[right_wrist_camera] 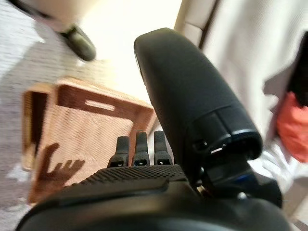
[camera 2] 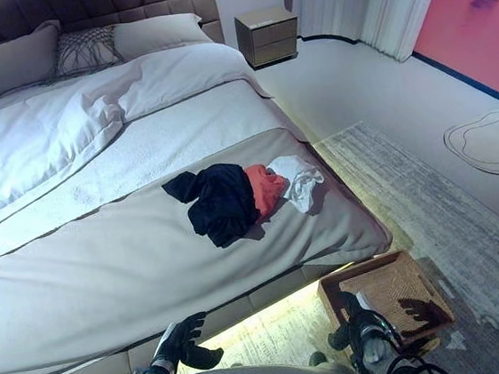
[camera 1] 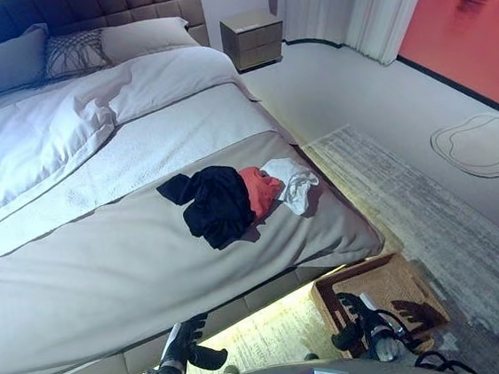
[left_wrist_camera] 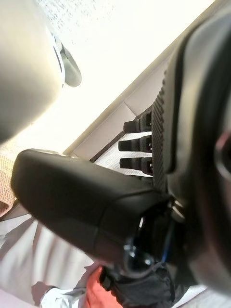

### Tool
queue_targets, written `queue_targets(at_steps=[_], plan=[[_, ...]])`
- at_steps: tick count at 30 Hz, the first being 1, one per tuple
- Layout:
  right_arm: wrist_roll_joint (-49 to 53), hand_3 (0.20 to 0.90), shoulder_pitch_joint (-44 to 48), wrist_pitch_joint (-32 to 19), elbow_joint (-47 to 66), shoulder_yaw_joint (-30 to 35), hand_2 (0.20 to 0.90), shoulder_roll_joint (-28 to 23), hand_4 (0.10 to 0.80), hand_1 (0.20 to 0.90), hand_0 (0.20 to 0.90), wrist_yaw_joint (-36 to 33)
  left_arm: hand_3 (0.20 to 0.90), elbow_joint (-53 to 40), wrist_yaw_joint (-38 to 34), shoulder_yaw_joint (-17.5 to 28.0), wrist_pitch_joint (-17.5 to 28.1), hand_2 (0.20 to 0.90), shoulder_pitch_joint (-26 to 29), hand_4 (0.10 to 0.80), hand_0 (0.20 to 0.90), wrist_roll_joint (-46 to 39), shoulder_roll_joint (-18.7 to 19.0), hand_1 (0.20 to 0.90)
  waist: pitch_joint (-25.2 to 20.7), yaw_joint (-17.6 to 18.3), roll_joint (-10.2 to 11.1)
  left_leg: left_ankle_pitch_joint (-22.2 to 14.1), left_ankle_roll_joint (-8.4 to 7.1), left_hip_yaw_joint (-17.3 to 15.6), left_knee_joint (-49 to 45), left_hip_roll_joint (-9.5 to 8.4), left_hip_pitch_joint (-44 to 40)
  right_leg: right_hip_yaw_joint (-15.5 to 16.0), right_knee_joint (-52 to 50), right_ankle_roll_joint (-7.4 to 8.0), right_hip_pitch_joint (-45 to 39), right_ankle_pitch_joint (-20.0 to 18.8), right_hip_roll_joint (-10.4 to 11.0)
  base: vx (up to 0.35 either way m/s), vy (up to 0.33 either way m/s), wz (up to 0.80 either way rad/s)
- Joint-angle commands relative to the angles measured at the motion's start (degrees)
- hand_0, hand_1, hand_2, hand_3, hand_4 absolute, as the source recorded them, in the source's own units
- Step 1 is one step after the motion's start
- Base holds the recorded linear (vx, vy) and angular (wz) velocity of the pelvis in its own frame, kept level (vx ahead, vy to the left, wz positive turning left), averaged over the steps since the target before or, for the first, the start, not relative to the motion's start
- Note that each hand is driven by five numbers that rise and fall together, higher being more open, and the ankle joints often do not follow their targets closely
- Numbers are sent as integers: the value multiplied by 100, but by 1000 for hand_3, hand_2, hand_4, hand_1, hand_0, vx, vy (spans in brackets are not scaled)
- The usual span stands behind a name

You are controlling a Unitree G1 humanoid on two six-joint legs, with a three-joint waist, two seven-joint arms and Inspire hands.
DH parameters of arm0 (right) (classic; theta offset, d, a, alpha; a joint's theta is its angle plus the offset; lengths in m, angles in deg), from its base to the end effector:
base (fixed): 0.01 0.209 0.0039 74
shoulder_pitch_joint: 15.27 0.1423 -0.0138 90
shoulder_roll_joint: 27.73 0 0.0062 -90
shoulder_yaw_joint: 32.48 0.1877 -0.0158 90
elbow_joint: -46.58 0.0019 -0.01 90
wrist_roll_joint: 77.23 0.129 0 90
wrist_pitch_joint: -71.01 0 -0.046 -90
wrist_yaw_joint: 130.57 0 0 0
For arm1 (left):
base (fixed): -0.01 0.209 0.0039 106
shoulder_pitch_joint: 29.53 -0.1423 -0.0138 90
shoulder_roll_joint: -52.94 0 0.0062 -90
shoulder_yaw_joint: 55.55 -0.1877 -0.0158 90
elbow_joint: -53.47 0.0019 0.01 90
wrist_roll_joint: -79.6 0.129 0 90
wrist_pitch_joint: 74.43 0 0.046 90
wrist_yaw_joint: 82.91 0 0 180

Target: Pick up the clothes from the bed and place them into the basket

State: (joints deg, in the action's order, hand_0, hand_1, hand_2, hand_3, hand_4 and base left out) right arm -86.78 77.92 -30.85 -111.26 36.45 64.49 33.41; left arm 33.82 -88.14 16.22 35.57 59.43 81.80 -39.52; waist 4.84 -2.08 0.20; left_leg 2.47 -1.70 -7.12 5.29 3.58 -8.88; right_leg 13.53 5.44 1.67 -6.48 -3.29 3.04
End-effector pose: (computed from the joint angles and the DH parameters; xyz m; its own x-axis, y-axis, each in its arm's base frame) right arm 0.0995 -0.2005 -0.1049 0.6676 -0.1911 -0.7196 -0.3240 0.7956 -0.5119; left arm 0.0729 0.2056 -0.1087 0.6170 0.0601 -0.7847 0.2915 0.9087 0.2988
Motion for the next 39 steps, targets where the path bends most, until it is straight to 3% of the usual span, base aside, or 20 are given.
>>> queue_targets(at_steps=[1,6,8,10,13,15,18,20,22,23,26,30,33,34,39], plan=[[293,900,1057,-286,454,-155,900,-282,800,900,900,-483,900,-135,-34,-246,101,900,621,800,900,-214,104,900,56,-76,223,-636,126,279,-29,-87,-88,-230,-160,347,-334,456,236,-4,-42,3],[90,900,1943,252,1036,-236,900,-772,800,900,900,-472,900,-184,-24,-275,60,900,700,800,900,-329,223,900,63,-161,319,-622,102,249,-45,-23,-112,-272,-217,273,-313,525,167,-9,-32,1],[207,900,2472,516,1166,-286,900,-1068,800,900,900,-295,900,-195,-76,-196,52,900,800,800,900,-697,261,900,142,-195,407,-783,77,166,-650,9,62,-297,-340,182,-245,572,182,-55,-14,1],[169,900,2923,762,1335,-282,900,-1332,800,900,900,-218,900,-217,-152,-29,183,900,886,800,900,-778,266,900,345,-317,527,-964,54,343,-1491,-114,567,-322,-467,85,-173,540,226,-40,17,2],[365,900,3500,929,1244,-394,900,-1564,800,900,900,-306,900,-363,-144,-105,120,900,982,800,900,-707,356,900,563,-487,480,-714,60,549,-1295,-166,797,-376,-666,152,-7,477,265,7,144,6],[383,900,3937,1041,1129,-406,900,-1650,800,900,900,-328,900,-451,-82,-333,152,900,1051,800,900,13,534,900,561,-581,421,-643,221,592,-906,-206,702,-304,-1194,181,177,732,291,80,202,3],[422,900,4152,1124,1350,-455,900,-1977,800,900,900,-268,900,-690,187,-573,57,900,1007,800,900,-273,792,900,669,-577,343,-641,383,747,-858,-316,713,-296,-2690,417,1041,393,369,63,94,-7],[522,900,4658,1187,1226,-596,900,-2081,800,900,900,-394,900,-856,506,-665,-108,900,1067,800,900,-1061,944,900,883,-591,320,-816,370,851,-1172,-357,817,-367,-2578,463,1520,168,576,37,-58,8],[441,900,5281,1339,1034,-675,900,-2075,800,900,900,-649,900,-991,1030,-619,-251,900,1392,800,900,-2024,990,900,1200,-561,268,-986,355,951,-1671,-345,1320,-611,-2209,371,1839,352,596,-191,-155,23],[382,900,5495,1362,968,-682,900,-2111,800,900,900,-704,900,-1100,1079,-571,-217,900,1475,800,900,-2271,946,900,1319,-553,258,-984,355,926,-1897,-363,1617,-653,-2212,316,1889,475,502,-277,-153,34],[287,900,6091,1364,788,-806,900,-2313,800,900,900,-786,900,-1717,1142,-382,-209,900,1675,800,900,-3269,774,900,1657,-670,290,-1011,289,943,-2552,-426,2490,-416,-2296,195,2190,613,462,-247,-153,43],[523,900,6578,1649,831,-1202,900,-2813,800,900,900,-805,900,-2923,1322,-536,62,900,1473,800,900,-3770,766,900,2041,-826,166,-1081,274,1040,-3139,-508,3289,-240,-2921,27,2894,845,472,-150,-47,18],[560,900,6785,1868,754,-1321,900,-3044,800,900,900,-815,900,-3710,1360,-689,228,900,1312,800,900,-4142,920,900,2212,-901,21,-1174,309,1061,-3519,-584,3692,-116,-3554,-95,3349,1077,611,-1,33,17],[541,900,6876,1901,678,-1369,900,-3105,800,900,900,-796,900,-3957,1401,-716,257,900,1280,800,900,-4283,978,900,2299,-944,-56,-1381,312,1084,-3778,-619,3773,-131,-3886,-106,3446,1294,636,60,27,13],[546,900,7131,1944,395,-1460,900,-3174,800,900,900,-927,900,-4448,1466,-734,380,900,1296,800,900,-4728,1077,900,2446,-985,-238,-1538,359,1092,-4299,-710,4174,-113,-4419,-221,3797,1480,718,22,14,9]])
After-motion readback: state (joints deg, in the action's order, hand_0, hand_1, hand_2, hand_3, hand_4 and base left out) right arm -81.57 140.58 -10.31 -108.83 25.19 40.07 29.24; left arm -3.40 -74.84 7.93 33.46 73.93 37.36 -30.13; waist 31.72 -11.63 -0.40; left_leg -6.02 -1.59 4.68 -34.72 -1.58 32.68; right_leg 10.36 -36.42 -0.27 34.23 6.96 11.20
